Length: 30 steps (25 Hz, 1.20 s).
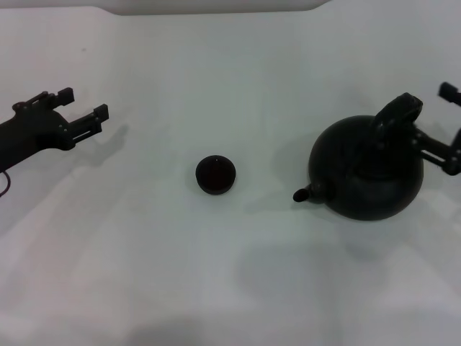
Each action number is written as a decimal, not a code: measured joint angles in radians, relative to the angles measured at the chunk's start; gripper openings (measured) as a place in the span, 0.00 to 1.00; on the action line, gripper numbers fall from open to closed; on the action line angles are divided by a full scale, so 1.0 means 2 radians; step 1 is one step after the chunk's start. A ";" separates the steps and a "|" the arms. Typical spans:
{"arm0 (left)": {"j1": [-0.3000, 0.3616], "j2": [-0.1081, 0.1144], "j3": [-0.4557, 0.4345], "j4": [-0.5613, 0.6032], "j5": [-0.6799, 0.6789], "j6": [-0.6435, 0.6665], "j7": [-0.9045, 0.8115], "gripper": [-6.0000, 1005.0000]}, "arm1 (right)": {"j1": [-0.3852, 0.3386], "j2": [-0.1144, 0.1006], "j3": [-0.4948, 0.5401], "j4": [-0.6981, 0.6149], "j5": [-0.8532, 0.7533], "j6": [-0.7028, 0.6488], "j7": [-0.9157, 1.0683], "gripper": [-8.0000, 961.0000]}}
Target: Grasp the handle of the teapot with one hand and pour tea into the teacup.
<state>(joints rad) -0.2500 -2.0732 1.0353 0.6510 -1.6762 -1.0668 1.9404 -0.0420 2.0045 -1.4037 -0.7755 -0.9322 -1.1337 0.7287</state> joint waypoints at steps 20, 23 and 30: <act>0.046 0.000 -0.122 -0.075 -0.198 -0.145 0.174 0.78 | 0.031 -0.009 0.258 0.178 -0.002 -0.134 -0.008 0.91; 0.046 0.001 -0.158 -0.093 -0.203 -0.166 0.176 0.78 | 0.034 -0.006 0.260 0.179 0.000 -0.138 -0.010 0.91; 0.057 0.001 -0.174 -0.106 -0.203 -0.170 0.177 0.77 | 0.042 0.004 0.269 0.195 0.020 -0.149 -0.041 0.90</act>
<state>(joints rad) -0.1362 -2.0718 0.6875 0.4384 -2.0821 -1.4064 2.2937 0.0413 2.0119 -0.8667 -0.3853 -0.8929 -1.4319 0.6474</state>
